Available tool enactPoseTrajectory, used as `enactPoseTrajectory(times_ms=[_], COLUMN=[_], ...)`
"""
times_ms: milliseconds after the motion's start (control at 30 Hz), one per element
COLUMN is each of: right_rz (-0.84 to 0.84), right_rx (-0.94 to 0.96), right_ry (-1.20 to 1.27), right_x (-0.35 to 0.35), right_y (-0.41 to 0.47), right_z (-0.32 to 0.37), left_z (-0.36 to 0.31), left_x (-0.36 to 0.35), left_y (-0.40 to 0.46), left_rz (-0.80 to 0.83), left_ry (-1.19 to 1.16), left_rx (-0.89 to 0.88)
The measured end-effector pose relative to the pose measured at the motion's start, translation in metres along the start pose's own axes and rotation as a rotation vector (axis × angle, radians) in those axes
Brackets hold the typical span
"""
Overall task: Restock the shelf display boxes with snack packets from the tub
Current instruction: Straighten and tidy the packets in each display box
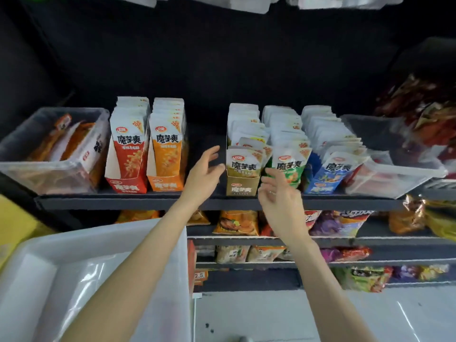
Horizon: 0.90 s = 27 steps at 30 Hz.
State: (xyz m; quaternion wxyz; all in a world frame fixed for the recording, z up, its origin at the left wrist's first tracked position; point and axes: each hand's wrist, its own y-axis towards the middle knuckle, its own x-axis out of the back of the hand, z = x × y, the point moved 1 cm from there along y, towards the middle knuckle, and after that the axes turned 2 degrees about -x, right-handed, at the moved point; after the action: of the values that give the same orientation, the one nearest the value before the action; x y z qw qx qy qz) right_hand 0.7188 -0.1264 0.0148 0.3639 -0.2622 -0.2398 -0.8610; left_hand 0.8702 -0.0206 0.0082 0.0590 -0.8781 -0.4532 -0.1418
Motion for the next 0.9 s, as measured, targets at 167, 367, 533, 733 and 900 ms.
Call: enactPoseTrajectory(times_ms=[167,367,533,733,900], right_rz=[0.139,0.185,0.244,0.332,0.347], right_rx=[0.089,0.084,0.083,0.027,0.061], right_ry=[-0.024,0.062,0.143,0.314,0.301], right_x=[-0.022,-0.027,-0.029,-0.032,-0.036], right_y=[0.014,0.02,0.021,0.017,0.041], right_z=[-0.014,-0.022,-0.019,-0.002,0.011], left_z=[-0.004,-0.006,-0.005,-0.003,-0.015], left_x=[-0.013,-0.017,-0.007,0.015,0.012], left_y=[0.008,0.006,-0.005,-0.019,-0.016], left_rz=[-0.092,-0.162,-0.203,-0.238,-0.315], left_ry=[-0.006,0.103,0.098,0.234,-0.168], left_rx=[0.038,0.018,0.039,0.058,0.062])
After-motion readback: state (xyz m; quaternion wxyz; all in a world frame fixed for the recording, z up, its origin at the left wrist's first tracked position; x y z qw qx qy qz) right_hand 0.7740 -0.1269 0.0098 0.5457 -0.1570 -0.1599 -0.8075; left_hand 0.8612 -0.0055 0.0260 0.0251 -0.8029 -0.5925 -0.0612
